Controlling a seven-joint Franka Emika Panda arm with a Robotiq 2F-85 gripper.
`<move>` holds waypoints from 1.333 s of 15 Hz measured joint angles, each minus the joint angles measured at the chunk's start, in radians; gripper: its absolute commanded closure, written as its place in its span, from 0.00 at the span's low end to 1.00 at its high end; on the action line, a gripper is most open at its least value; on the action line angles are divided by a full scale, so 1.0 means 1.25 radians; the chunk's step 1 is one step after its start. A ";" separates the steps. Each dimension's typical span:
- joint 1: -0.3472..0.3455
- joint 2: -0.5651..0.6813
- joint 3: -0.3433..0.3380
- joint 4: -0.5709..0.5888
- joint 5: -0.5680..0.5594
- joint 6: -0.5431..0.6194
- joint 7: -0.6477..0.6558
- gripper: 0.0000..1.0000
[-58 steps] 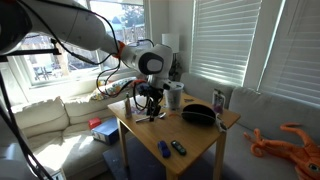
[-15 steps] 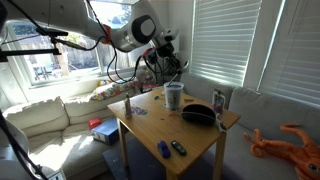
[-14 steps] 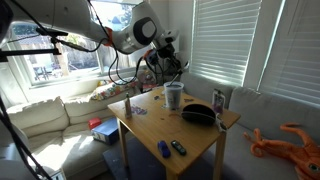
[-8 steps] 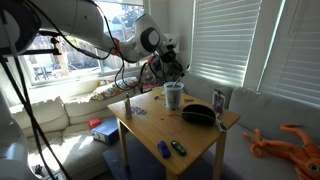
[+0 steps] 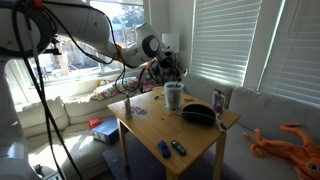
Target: Remove the spoon from the plastic cup, put it on the table, put the silver cup in the plastic cup and then put the silver spoon in the silver cup inside the plastic cup
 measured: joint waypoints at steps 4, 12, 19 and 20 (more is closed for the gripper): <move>0.011 0.006 -0.010 0.000 -0.001 -0.004 0.004 0.88; 0.013 0.008 -0.015 -0.001 -0.001 -0.026 0.005 0.61; 0.017 0.007 -0.015 0.002 0.000 -0.037 0.005 0.12; 0.017 0.006 -0.015 0.004 0.002 -0.037 0.005 0.05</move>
